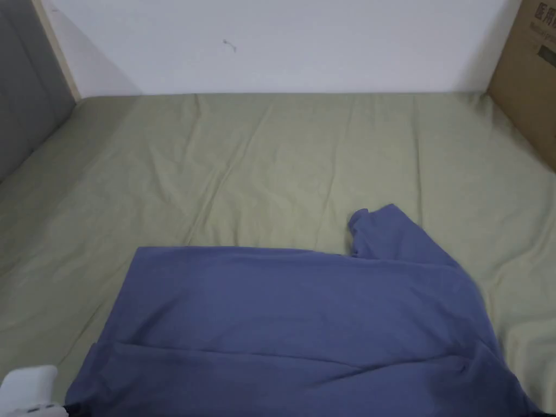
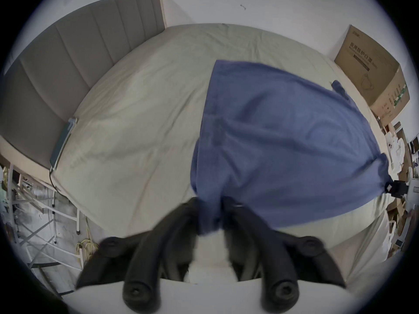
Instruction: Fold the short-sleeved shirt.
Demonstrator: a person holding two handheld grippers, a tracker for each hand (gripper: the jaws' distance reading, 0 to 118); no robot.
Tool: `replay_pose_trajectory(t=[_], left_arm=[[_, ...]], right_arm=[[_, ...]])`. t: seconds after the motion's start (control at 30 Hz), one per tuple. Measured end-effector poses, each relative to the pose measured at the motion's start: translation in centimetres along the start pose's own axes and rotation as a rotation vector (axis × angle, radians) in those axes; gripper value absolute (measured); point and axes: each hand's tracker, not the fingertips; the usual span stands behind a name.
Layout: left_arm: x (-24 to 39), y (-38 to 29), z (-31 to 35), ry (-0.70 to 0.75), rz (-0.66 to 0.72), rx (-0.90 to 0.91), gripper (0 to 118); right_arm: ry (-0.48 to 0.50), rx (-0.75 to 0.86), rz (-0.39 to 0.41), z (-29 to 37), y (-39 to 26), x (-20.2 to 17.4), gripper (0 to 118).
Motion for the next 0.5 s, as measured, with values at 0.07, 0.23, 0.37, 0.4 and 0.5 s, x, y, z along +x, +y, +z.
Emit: replay_pose_trajectory(t=[0.07, 0.23, 0.37, 0.4, 0.5], left_arm=[[-0.1, -0.5, -1.4, 0.074, -0.041, -0.072, 63], [0.3, 1.5, 1.5, 0.047, -0.040, 0.053, 90], [1.4, 4.3, 4.0, -0.064, 0.040, 0.181, 42], [1.9, 4.7, 4.1, -0.075, 0.034, 0.193, 9], [3.7, 5.4, 3.1, -0.067, 0.012, 0.201, 0]], right_arm=[[-0.107, -0.059, -0.006, -1.2, -0.6, 0.6, 59], [-0.097, 0.058, -0.018, 1.9, 1.2, 1.1, 82], [-0.054, 0.165, 0.025, 4.7, 3.2, -0.5, 66], [-0.058, 0.183, 0.043, 4.9, 3.4, -1.1, 40], [-0.066, 0.181, 0.047, 3.9, 3.7, -2.4, 0]])
